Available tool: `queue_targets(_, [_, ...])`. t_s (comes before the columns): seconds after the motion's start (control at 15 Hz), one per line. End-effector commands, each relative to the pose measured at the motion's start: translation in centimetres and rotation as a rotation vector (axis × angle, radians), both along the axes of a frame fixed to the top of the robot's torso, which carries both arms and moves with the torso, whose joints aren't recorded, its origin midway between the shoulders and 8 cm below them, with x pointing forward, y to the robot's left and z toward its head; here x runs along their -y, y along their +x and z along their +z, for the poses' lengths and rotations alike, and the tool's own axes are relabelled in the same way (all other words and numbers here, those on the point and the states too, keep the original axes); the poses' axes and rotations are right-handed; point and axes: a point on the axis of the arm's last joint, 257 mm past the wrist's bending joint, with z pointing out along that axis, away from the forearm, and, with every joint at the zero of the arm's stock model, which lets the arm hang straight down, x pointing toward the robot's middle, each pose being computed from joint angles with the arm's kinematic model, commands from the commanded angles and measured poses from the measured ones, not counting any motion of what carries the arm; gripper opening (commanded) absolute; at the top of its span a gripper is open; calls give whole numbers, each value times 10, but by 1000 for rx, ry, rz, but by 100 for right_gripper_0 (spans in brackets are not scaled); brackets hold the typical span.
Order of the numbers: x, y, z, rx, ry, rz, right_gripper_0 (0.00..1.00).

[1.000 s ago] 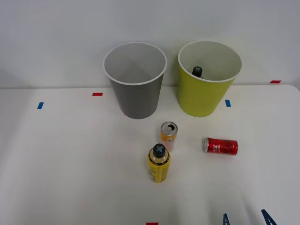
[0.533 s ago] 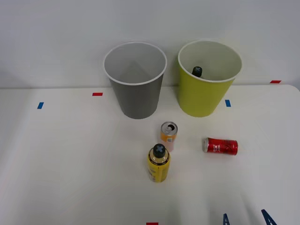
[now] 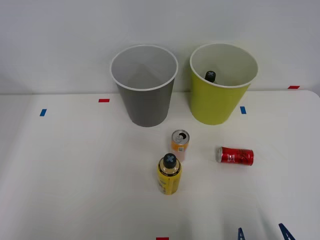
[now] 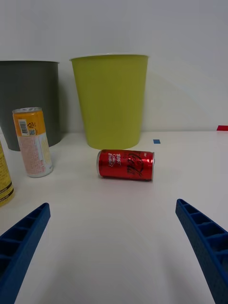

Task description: Put cans in the gray bin, plastic bottles in the light green bin

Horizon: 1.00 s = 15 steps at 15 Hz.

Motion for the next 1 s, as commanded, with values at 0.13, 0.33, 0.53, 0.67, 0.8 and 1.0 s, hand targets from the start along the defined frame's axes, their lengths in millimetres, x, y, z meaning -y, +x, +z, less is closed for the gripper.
queue_targets(0.13, [0, 0, 0, 0, 0, 0, 91])
queue_targets(0.33, [0, 0, 0, 0, 0, 0, 91])
queue_targets(0.53, [0, 0, 0, 0, 0, 0, 91])
queue_targets(0.67, [-2, 3, -16, -33, 16, 2, 91])
queue_targets(0.8, [-3, 4, -13, -12, 84, -28, 91])
queue_targets(1.0, [-15, 11, 12, 49, 93, -7, 91])
